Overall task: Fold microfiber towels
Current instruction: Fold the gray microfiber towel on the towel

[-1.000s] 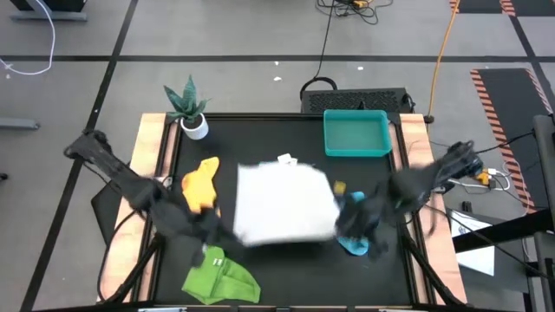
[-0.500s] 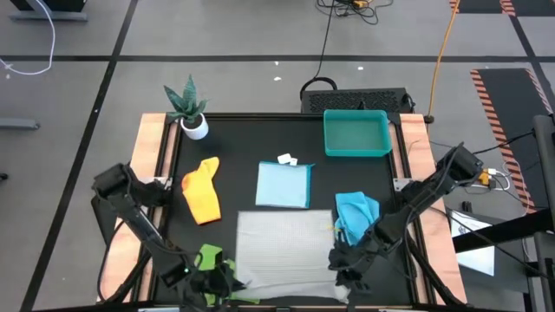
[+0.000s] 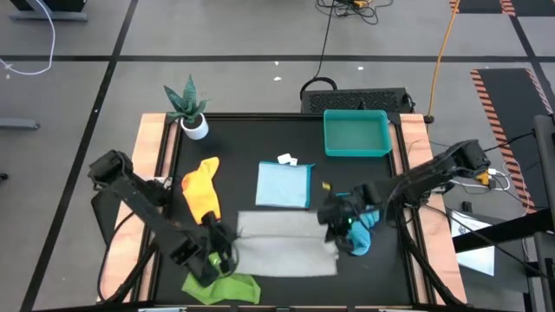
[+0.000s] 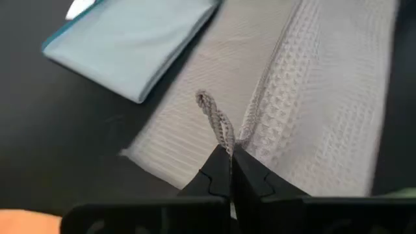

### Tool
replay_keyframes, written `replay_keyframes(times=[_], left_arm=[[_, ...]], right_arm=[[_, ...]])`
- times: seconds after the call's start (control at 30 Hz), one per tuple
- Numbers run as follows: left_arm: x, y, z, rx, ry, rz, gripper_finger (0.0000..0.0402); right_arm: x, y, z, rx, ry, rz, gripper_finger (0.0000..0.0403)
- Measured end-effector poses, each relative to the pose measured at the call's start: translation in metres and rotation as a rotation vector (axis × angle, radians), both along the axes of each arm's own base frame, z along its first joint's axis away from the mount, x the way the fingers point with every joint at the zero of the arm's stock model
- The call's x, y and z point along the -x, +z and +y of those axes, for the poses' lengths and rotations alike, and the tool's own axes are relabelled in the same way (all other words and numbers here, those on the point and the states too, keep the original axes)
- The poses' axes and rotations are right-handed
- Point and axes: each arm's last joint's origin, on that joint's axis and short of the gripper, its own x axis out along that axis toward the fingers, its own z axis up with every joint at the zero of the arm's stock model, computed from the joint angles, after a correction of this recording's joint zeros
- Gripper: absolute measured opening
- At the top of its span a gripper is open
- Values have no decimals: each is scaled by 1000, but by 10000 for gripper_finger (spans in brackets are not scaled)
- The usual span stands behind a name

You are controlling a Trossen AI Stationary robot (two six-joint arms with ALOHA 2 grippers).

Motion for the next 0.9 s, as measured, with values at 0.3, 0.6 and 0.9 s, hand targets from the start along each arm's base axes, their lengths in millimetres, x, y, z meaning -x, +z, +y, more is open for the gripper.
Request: replay_keyframes(times=[0.3,0.6,0.9], left_arm=[[-24,-20,53,32,108,147,0],[-39,-25,83,98,113,219,26],[-44,-23,90,94,88,207,84]], right_arm=[[-9,-19,-47,51,-71,80,0],[-10,-25,-66,79,-102,100,35],[3,-20,-78,87,-153,184,122]])
